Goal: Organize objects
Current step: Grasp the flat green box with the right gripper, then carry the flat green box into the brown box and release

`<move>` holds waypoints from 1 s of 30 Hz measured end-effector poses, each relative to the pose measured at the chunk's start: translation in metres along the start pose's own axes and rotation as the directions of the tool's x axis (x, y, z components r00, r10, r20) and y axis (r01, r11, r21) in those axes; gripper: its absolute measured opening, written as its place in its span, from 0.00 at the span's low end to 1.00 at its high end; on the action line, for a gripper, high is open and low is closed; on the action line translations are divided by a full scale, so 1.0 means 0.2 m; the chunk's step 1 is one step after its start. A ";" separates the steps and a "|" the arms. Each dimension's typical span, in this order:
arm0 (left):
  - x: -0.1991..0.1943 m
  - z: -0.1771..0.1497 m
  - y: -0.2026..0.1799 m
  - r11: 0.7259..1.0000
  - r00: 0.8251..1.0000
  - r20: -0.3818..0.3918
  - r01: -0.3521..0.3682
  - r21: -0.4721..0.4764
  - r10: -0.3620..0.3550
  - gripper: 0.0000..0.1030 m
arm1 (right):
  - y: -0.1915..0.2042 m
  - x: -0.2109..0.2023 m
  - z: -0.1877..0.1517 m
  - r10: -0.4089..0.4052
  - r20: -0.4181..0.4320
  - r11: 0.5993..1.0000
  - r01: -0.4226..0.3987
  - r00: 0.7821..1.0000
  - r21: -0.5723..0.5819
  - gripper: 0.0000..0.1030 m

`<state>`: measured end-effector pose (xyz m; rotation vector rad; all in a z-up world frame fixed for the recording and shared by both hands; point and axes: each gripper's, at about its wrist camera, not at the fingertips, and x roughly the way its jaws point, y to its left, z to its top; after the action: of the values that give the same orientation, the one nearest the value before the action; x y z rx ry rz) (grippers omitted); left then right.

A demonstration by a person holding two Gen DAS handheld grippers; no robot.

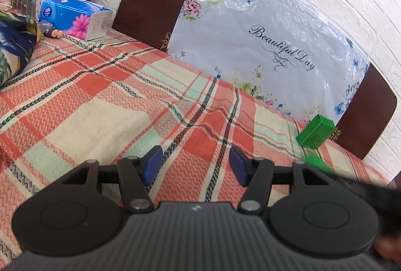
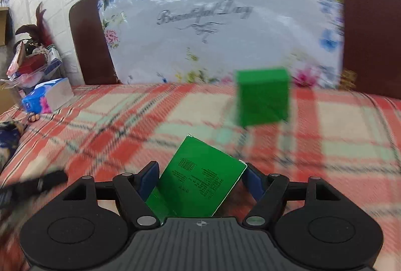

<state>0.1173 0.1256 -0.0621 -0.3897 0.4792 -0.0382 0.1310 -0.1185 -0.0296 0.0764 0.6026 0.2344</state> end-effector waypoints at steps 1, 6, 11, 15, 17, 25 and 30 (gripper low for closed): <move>0.00 0.00 -0.01 1.000 1.000 -0.004 -0.003 0.012 0.003 0.61 | -0.06 -0.08 -0.04 -0.009 -0.002 1.000 0.009 1.000 0.012 0.69; 0.02 -0.01 -0.12 0.990 0.998 -0.056 -0.026 0.141 0.034 0.66 | -0.35 -0.51 -0.26 -0.049 -0.031 0.997 0.050 0.998 0.065 0.71; 0.01 -0.02 -0.43 0.970 0.986 -0.151 0.108 0.218 -0.075 0.64 | -0.50 -0.81 -0.46 -0.098 -0.033 0.990 0.101 0.995 0.094 0.76; -0.07 -0.06 -0.83 0.907 0.945 -0.223 0.300 0.295 -0.240 0.64 | -0.52 -0.95 -0.55 -0.137 -0.005 0.982 0.136 0.991 0.130 0.84; -0.11 -0.11 -1.01 0.856 0.902 -0.301 0.403 0.324 -0.310 0.64 | -0.51 -0.98 -0.58 -0.132 0.003 0.984 0.131 0.991 0.120 0.85; -0.17 -0.41 -1.22 0.809 0.754 -0.581 0.528 0.259 -0.306 0.64 | -0.45 -1.00 -0.65 -0.165 0.023 0.986 0.165 0.986 0.008 0.82; -0.14 -0.49 -1.18 0.833 0.675 -0.662 0.536 0.138 -0.325 0.64 | -0.48 -0.96 -0.64 -0.168 0.002 0.986 0.168 0.986 -0.002 0.66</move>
<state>0.0608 -0.1241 -0.0415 -0.1449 1.0107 -0.7385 -0.0760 -0.2569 -0.0423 0.0237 0.6036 0.0716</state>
